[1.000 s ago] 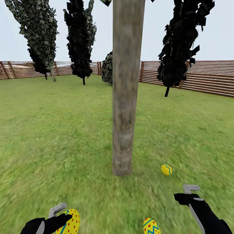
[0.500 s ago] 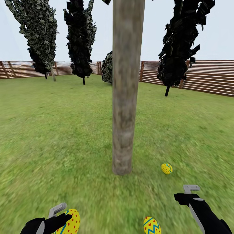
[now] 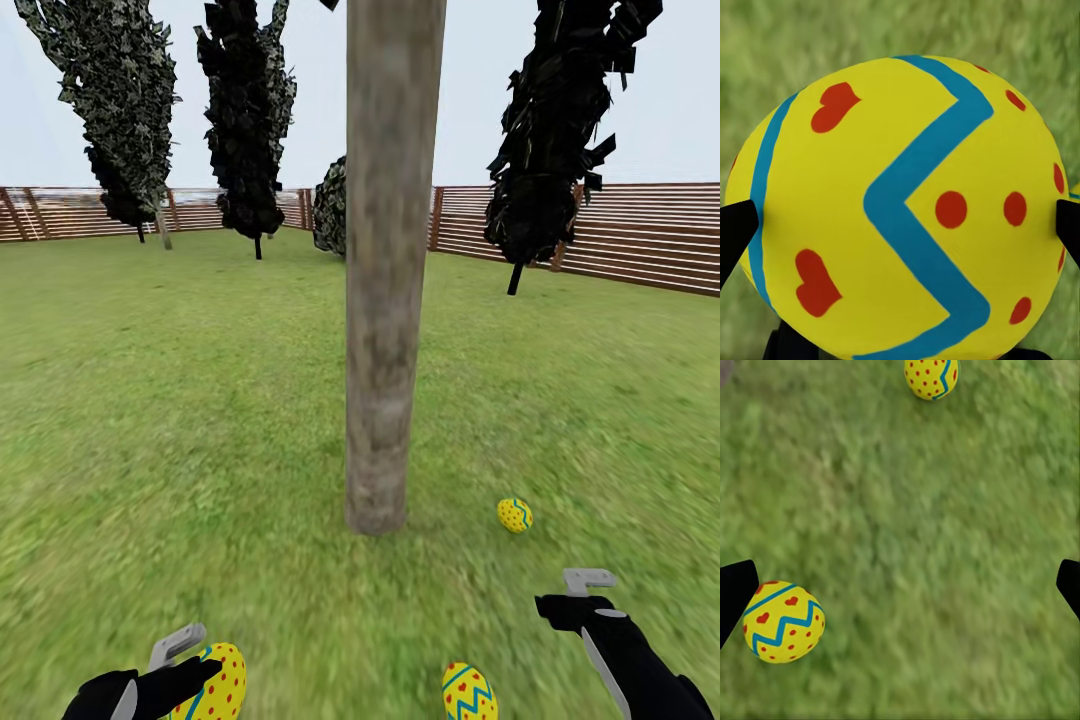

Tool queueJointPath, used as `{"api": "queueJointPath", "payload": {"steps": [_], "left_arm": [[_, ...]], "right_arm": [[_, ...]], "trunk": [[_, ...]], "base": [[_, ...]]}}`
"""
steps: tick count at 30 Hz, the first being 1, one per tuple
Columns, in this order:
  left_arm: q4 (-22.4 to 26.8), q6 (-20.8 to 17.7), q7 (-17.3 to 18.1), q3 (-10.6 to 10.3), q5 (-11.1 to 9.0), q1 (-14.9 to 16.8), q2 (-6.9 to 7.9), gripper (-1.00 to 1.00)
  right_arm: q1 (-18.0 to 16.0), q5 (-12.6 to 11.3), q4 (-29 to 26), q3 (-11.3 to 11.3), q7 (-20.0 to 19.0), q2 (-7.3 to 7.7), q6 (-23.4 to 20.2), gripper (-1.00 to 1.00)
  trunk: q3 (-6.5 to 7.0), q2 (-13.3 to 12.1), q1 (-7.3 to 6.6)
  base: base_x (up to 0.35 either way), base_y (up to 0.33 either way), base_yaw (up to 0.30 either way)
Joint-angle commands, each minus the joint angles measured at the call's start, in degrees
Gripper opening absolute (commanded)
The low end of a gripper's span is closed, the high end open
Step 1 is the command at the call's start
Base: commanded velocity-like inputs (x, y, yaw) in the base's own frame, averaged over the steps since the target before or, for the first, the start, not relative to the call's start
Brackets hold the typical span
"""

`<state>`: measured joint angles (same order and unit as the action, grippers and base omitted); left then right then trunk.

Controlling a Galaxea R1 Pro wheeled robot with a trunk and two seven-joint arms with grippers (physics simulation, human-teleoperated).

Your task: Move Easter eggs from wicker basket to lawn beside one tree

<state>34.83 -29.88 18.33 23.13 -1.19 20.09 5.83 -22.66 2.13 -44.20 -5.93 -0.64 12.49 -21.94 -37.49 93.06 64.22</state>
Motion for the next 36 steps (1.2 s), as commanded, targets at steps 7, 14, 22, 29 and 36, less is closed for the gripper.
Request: {"api": "queueJointPath", "payload": {"steps": [7, 14, 22, 29, 36], "left_arm": [[0.1, -0.4, 0.2, 0.2, -0.1, 0.0, -0.03, -1.00], [0.1, -0.4, 0.2, 0.2, -0.1, 0.0, -0.03, -1.00], [0.1, -0.4, 0.2, 0.2, -0.1, 0.0, -0.03, -1.00], [0.1, -0.4, 0.2, 0.2, -0.1, 0.0, -0.03, -1.00], [0.1, -0.4, 0.2, 0.4, -0.1, 0.0, -0.03, -1.00]], "right_arm": [[0.0, 0.2, -0.1, -0.1, -0.1, -0.10, -0.4, 1.00], [0.0, 0.2, -0.1, -0.1, -0.1, -0.97, -0.3, 1.00], [0.0, 0.2, -0.1, -0.1, -0.1, -0.89, -0.3, 1.00], [0.0, 0.2, -0.3, -0.3, -0.3, -0.80, 0.5, 1.00], [0.0, 0.2, -0.3, -0.2, -0.3, -0.84, 1.1, 1.00]], "trunk": [[-1.32, 2.9, 1.54], [-2.57, 5.7, 3.08], [-4.01, 8.9, 4.83], [-5.27, 11.7, 6.37], [-6.52, 14.5, 7.91]], "base": [[0.000, 0.000, 0.000], [0.000, 0.000, 0.000], [0.000, 0.000, 0.000], [0.000, 0.000, 0.000], [0.000, 0.000, 0.000]]}}
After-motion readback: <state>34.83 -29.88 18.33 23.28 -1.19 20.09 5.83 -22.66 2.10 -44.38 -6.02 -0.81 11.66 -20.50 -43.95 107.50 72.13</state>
